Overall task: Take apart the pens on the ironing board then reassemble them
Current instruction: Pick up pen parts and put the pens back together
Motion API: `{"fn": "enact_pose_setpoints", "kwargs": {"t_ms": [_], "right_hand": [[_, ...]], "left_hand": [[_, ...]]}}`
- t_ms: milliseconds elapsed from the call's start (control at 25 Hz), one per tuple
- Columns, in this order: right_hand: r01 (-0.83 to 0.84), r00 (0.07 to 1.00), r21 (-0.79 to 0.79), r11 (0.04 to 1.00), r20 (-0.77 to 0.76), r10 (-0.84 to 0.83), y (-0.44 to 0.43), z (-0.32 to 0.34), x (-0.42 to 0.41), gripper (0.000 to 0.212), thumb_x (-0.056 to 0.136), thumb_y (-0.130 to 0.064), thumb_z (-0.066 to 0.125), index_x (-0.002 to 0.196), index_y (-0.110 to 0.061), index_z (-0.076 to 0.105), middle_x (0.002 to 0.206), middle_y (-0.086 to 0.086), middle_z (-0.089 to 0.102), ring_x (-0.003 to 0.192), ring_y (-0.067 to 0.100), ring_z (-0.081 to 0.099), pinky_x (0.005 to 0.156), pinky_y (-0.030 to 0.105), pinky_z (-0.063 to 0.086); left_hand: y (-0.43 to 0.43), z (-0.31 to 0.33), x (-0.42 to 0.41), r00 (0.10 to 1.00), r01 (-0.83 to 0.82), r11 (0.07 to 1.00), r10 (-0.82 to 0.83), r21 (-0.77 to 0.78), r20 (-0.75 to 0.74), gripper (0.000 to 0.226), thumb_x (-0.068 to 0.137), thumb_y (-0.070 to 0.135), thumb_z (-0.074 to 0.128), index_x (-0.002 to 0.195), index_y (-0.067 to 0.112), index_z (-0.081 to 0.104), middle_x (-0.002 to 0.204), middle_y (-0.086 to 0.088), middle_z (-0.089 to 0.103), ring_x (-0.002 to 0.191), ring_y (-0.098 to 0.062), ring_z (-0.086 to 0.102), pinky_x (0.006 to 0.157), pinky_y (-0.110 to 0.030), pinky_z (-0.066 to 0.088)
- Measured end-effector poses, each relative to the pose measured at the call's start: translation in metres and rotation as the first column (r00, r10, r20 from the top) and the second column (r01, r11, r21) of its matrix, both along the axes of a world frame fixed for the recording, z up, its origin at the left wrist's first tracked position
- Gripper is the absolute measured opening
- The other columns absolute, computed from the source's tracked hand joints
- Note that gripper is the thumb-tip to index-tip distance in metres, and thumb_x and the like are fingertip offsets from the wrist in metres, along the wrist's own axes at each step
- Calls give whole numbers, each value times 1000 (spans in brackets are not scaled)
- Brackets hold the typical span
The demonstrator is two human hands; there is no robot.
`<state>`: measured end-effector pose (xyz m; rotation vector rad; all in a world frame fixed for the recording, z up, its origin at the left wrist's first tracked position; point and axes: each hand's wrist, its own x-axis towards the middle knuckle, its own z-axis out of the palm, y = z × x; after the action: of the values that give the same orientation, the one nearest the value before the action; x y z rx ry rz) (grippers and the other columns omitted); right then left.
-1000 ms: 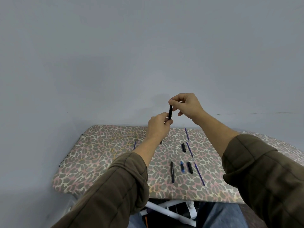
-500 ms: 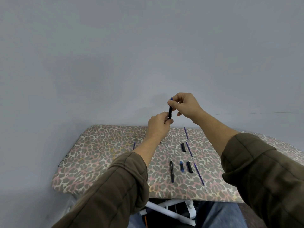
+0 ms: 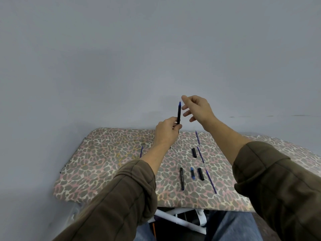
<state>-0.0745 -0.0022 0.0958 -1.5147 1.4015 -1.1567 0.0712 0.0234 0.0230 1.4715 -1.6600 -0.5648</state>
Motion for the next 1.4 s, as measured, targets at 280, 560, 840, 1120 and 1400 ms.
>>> {"fn": "enact_pose_setpoints", "kwargs": {"t_ms": [280, 560, 840, 1120, 1400], "right_hand": [[108, 752, 309, 945, -647, 126, -21, -68, -29, 21, 98, -10, 56, 105, -6, 75, 91, 15, 77, 80, 26, 77, 61, 31, 58], [119, 397, 385, 915, -863, 311, -32, -126, -28, 12, 95, -12, 57, 95, -8, 68, 86, 10, 70, 76, 26, 66, 70, 34, 58], [150, 346, 376, 914, -886, 308, -40, -147, -21, 22, 89, -16, 70, 75, -11, 53, 74, 7, 57, 60, 19, 54, 46, 30, 41], [122, 733, 362, 924, -661, 162, -54, -110, -12, 15, 98, -12, 65, 93, 0, 73, 83, 16, 72, 74, 31, 71, 70, 39, 64], [45, 994, 186, 982, 89, -62, -45, -47, 9, 17, 105, -24, 50, 120, -16, 52, 101, 11, 74, 74, 25, 75, 67, 37, 65]], "left_hand": [[-12, -22, 6, 1000, 1, 1000, -1, -9, 28, 29, 96, 26, 70, 124, 19, 71, 106, -3, 79, 88, -16, 76, 83, -40, 61], [-24, -42, 5, 999, 22, 1000, -23, 20, 42, 53, 97, 27, 70, 147, 27, 52, 90, 5, 80, 81, -11, 74, 83, -35, 60], [-31, -54, 4, 999, 52, 996, -51, 66, -14, 76, 97, 29, 70, 157, 45, 27, 89, 4, 78, 79, -11, 73, 84, -35, 61], [-28, -50, 4, 998, 56, 996, -56, 71, -11, 79, 98, 25, 69, 157, 48, 22, 87, -2, 78, 77, -18, 73, 84, -39, 60], [-21, -38, 3, 996, 73, 991, -78, 109, 44, 78, 97, 22, 69, 156, 49, 26, 74, 5, 73, 69, -13, 68, 75, -34, 60]]}}
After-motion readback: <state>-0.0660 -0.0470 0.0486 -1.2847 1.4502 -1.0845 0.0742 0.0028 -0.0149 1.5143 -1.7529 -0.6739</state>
